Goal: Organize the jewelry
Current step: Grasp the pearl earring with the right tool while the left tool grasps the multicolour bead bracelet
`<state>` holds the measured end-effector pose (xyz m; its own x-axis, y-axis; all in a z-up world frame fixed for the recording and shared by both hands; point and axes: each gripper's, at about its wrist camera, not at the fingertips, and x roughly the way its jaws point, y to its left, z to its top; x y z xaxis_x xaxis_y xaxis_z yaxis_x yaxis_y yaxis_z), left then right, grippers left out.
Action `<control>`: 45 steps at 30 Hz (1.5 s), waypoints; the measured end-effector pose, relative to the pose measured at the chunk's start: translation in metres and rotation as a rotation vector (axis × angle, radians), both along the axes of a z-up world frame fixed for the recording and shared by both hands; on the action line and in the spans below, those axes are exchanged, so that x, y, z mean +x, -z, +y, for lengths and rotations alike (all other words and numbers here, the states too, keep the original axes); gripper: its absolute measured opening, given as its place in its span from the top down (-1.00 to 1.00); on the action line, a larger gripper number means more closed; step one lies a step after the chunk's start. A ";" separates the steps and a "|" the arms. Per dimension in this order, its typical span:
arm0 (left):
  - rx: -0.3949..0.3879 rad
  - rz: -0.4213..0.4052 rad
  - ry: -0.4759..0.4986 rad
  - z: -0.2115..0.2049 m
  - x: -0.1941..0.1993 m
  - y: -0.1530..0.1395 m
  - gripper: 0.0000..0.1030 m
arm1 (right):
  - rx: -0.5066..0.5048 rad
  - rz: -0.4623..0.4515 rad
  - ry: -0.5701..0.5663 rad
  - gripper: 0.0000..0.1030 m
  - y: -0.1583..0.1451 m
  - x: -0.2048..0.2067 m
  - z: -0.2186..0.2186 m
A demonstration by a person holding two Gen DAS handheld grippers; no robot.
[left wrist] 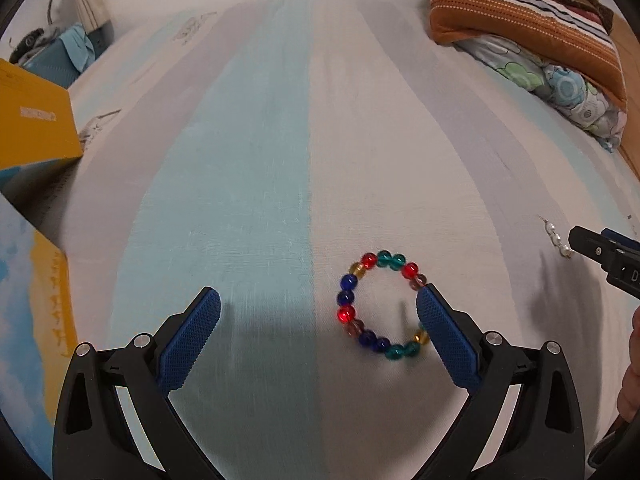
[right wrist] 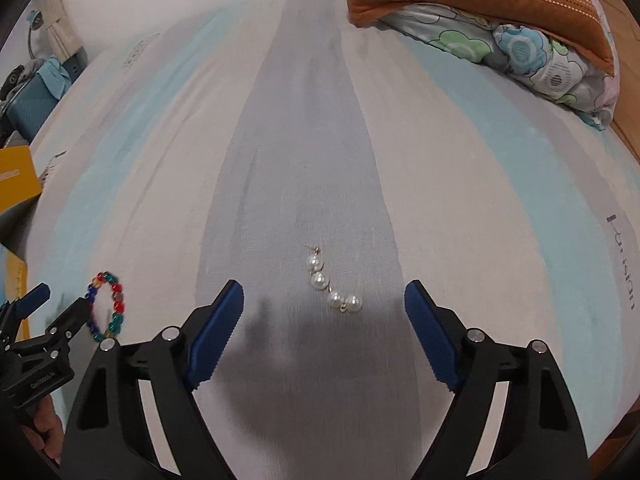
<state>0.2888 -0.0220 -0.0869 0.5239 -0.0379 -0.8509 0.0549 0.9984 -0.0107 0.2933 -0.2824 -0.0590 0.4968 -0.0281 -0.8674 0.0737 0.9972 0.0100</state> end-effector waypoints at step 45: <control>-0.014 0.025 0.055 0.000 -0.016 -0.012 0.82 | 0.036 0.015 0.042 0.79 0.009 -0.001 0.002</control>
